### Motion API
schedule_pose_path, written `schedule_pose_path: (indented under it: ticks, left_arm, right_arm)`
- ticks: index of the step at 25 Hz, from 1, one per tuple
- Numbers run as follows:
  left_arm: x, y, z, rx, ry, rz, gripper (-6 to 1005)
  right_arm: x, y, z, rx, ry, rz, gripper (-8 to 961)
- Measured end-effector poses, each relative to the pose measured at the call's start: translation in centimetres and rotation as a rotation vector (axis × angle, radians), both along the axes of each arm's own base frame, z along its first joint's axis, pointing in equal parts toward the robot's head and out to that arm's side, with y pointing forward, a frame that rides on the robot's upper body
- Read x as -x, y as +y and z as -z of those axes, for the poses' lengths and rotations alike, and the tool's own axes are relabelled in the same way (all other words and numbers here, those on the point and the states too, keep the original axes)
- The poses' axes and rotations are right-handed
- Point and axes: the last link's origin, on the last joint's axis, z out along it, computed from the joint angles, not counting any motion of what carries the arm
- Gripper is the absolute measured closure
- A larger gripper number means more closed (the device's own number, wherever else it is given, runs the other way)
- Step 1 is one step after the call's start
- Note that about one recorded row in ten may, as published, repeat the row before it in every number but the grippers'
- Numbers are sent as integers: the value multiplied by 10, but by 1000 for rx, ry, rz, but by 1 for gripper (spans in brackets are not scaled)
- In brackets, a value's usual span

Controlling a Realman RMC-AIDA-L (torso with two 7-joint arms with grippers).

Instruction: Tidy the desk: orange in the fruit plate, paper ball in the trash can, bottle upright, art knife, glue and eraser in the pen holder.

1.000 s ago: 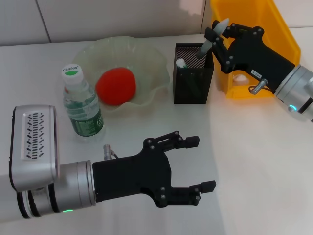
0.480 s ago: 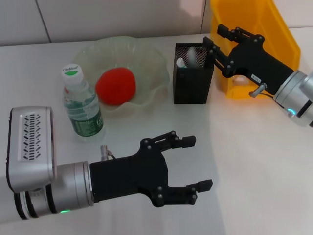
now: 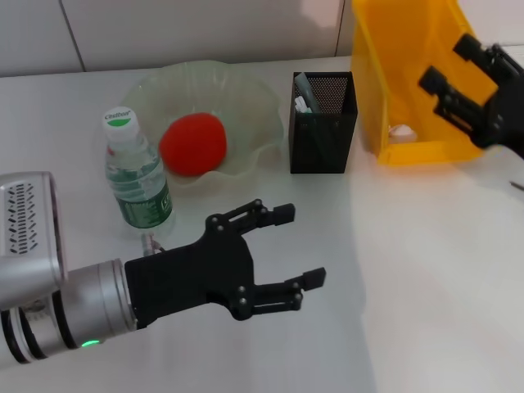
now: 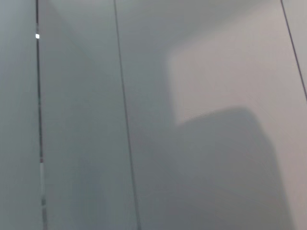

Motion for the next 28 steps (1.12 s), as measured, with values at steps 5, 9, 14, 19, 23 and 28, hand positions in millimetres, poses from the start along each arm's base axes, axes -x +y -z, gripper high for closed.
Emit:
schedule_pose_path:
  ticks: [5, 9, 14, 19, 23, 28]
  left_arm:
    - [11, 4, -3, -12, 7, -48, 140]
    - [15, 3, -4, -6, 21, -46, 140]
    - [19, 1, -7, 11, 39, -17, 140]
    - [23, 0, -11, 17, 37, -21, 140]
    - [25, 0, -13, 20, 36, -22, 140]
    - [25, 1, -16, 21, 35, -16, 140]
  right_arm:
    - [-9, -43, -2, 240, -164, -117, 177]
    - [-12, -64, 4, 405, -215, -164, 177]
    - [-13, -72, 10, 515, -243, -193, 177]
    - [-10, -68, 11, 529, -253, -203, 177]
    - [-9, -66, 11, 528, -255, -207, 177]
    - [-7, -61, 13, 528, -260, -209, 177]
